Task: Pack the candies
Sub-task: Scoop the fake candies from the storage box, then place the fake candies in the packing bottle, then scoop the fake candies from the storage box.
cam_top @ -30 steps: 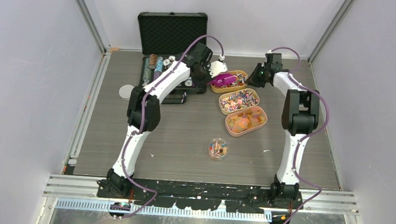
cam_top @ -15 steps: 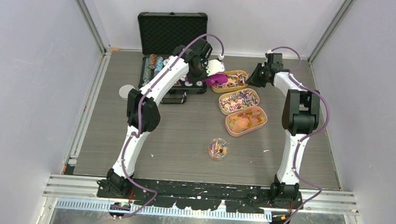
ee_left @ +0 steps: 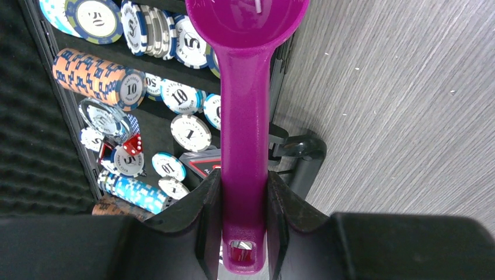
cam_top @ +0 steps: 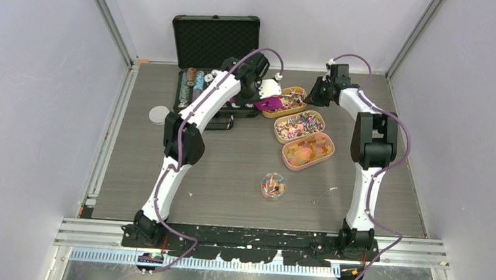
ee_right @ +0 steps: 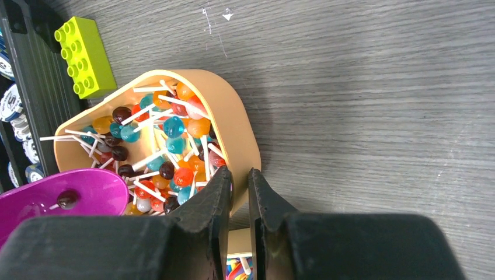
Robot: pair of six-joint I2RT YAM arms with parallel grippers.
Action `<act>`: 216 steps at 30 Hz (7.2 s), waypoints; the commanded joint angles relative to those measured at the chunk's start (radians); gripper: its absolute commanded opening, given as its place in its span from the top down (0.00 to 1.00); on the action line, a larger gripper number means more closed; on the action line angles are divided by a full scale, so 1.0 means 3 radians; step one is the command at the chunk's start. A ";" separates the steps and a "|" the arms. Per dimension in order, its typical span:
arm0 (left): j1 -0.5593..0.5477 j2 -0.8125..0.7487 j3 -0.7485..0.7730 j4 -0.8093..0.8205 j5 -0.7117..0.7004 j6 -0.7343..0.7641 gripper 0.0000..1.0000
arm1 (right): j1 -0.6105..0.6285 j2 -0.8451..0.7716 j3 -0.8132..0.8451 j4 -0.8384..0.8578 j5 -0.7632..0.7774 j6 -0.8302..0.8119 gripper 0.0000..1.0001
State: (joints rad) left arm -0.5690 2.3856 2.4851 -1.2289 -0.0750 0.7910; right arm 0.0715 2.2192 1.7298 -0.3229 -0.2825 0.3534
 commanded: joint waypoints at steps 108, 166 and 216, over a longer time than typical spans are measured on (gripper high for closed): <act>0.0046 -0.0373 -0.0422 0.0359 0.0319 -0.0787 1.00 | -0.0156 -0.0080 0.0323 0.0084 -0.0461 0.0052 0.87; -0.1130 -0.2369 -0.2228 -0.0847 0.0316 -0.2455 1.00 | -0.0104 -0.3926 -0.2538 -0.0060 -0.0123 0.0438 0.28; -0.1780 -0.2210 -0.2270 -0.1465 0.0274 -0.3368 1.00 | -0.0100 -0.4710 -0.3145 0.0342 -0.0644 0.0371 0.26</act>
State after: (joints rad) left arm -1.1053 1.7802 1.7382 -1.5608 0.0448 -0.2142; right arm 0.0410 0.8669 0.8036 -0.3672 -0.3847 0.4355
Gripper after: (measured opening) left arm 0.290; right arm 0.744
